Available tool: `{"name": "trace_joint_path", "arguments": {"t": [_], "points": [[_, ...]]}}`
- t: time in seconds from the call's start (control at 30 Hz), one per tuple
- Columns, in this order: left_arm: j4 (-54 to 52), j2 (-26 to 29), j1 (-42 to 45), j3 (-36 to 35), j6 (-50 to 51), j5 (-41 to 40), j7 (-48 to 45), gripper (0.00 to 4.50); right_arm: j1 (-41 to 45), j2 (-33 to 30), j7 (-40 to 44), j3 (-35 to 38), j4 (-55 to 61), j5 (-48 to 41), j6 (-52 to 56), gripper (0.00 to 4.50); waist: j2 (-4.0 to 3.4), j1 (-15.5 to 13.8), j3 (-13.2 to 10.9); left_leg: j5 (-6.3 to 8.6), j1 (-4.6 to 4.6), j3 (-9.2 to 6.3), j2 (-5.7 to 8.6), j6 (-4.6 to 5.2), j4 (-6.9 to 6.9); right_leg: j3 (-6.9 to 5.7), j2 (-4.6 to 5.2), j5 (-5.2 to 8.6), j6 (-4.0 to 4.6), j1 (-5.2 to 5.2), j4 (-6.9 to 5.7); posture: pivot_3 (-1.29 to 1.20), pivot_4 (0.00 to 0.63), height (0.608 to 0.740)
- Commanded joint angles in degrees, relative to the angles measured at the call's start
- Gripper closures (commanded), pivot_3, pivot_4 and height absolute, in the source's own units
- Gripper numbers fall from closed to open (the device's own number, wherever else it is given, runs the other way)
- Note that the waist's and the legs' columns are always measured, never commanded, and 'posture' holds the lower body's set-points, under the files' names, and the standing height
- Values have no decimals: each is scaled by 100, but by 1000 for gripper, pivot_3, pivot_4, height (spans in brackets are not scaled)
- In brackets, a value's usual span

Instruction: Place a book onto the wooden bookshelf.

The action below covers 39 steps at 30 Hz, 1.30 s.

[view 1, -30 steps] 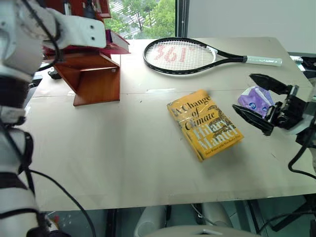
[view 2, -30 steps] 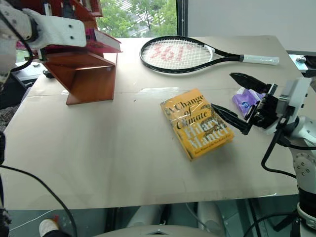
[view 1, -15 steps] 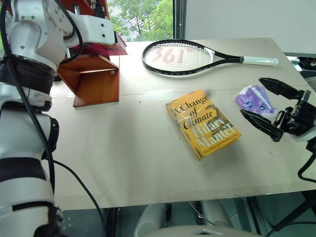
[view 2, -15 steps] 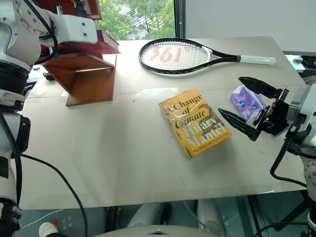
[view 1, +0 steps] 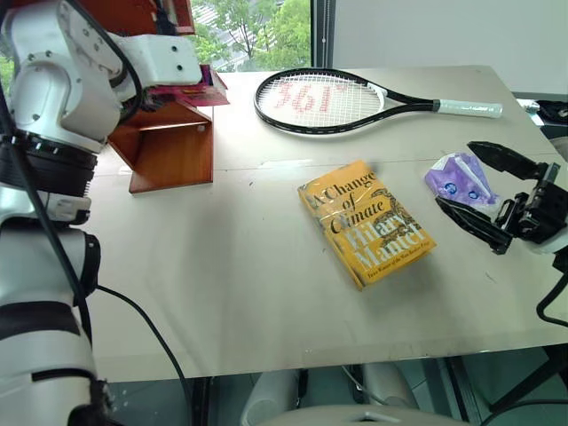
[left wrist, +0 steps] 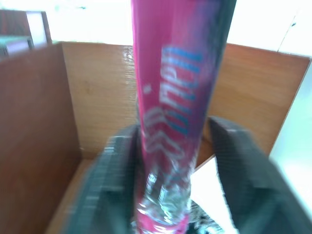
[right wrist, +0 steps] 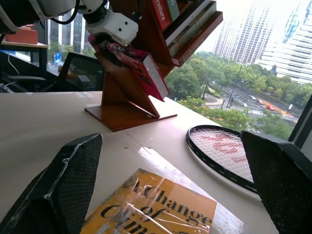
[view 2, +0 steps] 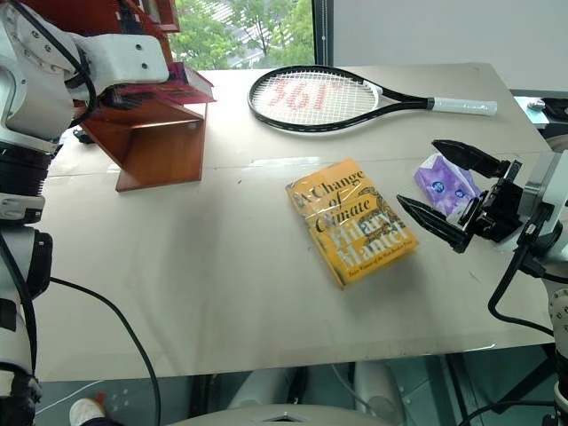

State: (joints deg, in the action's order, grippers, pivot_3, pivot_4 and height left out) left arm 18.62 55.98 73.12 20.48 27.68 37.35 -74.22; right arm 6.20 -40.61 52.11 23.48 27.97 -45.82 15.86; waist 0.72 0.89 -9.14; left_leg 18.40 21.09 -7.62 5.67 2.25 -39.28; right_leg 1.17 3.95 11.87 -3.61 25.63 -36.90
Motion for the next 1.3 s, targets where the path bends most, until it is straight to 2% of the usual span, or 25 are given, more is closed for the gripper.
{"name": "trace_joint_path", "arguments": {"t": [0.03,0.13,0.2,0.27,0.37,0.5,0.7,0.87,1.03,1.13,1.3], "points": [[-1123,311,-145,-706,612,-490,-515,38,-20,-80,37,225,101,-91,-82,0,0,-5,0,0,6,-2,1,0,-2,-3,2,0,0,3,2,0,150,740],[-2256,370,-575,-1482,1307,-1415,-1041,38,31,-128,37,262,67,-131,-48,0,0,-8,0,0,8,-2,2,0,-3,-6,6,0,0,3,5,0,150,740],[-3100,2,-771,-2317,1819,-2421,-1200,38,110,-164,56,306,-31,-202,-23,0,2,-15,0,0,8,-3,2,0,-6,-7,6,0,0,2,4,0,150,740],[-3751,-272,-1025,-2754,2515,-3006,-1154,38,142,-216,134,325,-148,-214,-47,0,4,-35,1,0,14,-12,1,0,-16,-18,8,0,0,-1,3,0,150,740],[-4646,-1023,-1700,-3307,3522,-3712,-747,38,216,-320,243,382,-280,-280,-12,0,-3,-29,6,0,4,-11,3,0,-19,-17,8,0,0,-15,3,0,150,740],[-5329,-2195,-3317,-3759,2883,-4056,418,38,285,-467,261,548,-250,-529,135,0,-11,-18,11,-1,-39,-5,-4,-2,-11,-8,4,-2,3,-42,0,0,150,740],[-5286,-3068,-4934,-3751,1604,-4381,1562,38,449,-568,-219,619,169,-1109,559,0,9,-49,5,-1,-38,1,-10,-4,-12,4,4,-7,11,-40,4,0,150,740],[-5080,-3355,-5475,-3742,951,-4890,2042,38,818,-540,-900,511,478,-1674,940,0,7,-172,9,0,-38,2,-7,-3,-12,4,6,-7,11,-42,9,0,150,740],[-5067,-3233,-6136,-3639,481,-5309,2036,38,976,-614,-1400,472,670,-2018,1282,0,5,-177,11,0,-38,-1,-7,-3,-9,-4,6,-7,11,-42,11,0,150,740],[-5128,-3051,-6482,-3706,451,-5580,2072,38,399,-780,-1260,746,784,-1926,1461,0,7,-204,12,0,-33,-1,-6,-2,-7,-4,7,-7,11,-42,16,0,150,740],[-5005,-2608,-7424,-3935,166,-5861,1861,38,-1390,-824,-555,1478,619,-1098,1396,0,3,-221,16,1,-37,4,-6,0,-1,2,7,-7,11,-43,18,0,150,740]]}}
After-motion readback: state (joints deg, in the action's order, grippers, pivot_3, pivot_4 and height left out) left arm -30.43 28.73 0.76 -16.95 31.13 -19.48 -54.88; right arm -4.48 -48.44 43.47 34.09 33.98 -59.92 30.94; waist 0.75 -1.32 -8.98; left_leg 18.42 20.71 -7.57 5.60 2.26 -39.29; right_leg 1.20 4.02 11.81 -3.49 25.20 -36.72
